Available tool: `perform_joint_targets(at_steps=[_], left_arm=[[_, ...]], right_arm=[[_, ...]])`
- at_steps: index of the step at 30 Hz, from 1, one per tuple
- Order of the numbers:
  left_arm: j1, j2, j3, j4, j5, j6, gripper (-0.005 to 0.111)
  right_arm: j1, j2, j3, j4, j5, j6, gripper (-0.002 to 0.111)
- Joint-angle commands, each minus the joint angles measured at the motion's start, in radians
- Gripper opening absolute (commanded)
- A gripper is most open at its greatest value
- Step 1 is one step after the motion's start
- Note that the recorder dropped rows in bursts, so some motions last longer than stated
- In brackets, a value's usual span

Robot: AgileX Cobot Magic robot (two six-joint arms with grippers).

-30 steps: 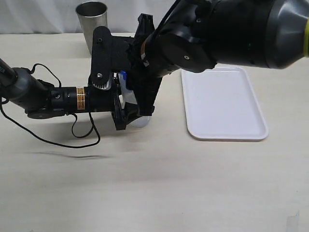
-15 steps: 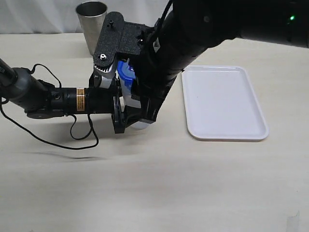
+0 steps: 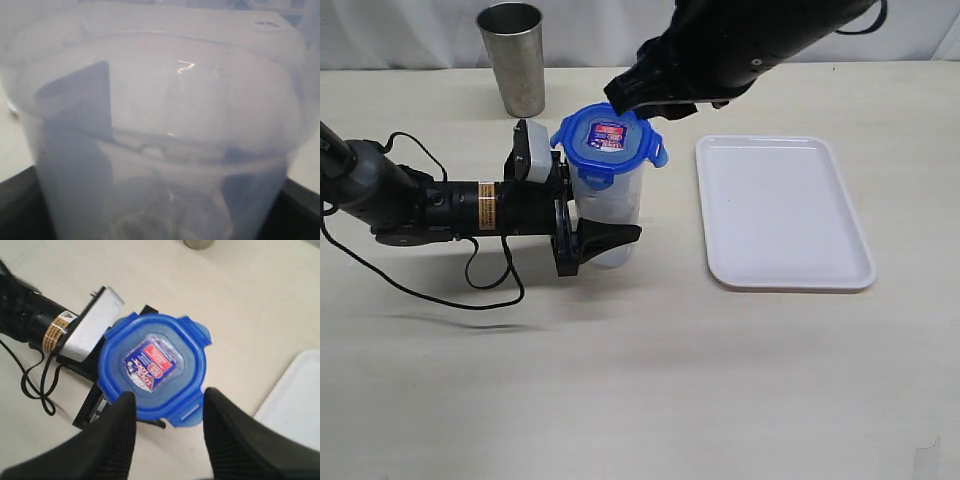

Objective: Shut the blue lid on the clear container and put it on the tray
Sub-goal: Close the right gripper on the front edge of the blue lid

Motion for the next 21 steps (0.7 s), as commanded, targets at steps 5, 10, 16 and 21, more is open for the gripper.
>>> perform_joint_targets(at_steps=[5, 10, 16, 21], left_arm=[[-0.002, 0.000, 0.002, 0.015, -0.007, -0.005, 0.000], [-0.002, 0.000, 0.002, 0.015, -0.007, -0.005, 0.000], [-0.002, 0.000, 0.002, 0.018, -0.007, -0.005, 0.000], [-0.002, 0.000, 0.002, 0.018, -0.007, -0.005, 0.000]], right_arm=[[-0.133, 0.087, 0.004, 0.321, 0.106, -0.089, 0.041], [-0.143, 0.140, 0.004, 0.325, 0.104, -0.091, 0.041], [-0.143, 0.177, 0.004, 0.325, 0.022, -0.091, 0.041], [-0.143, 0.180, 0.004, 0.351, 0.001, -0.094, 0.041]])
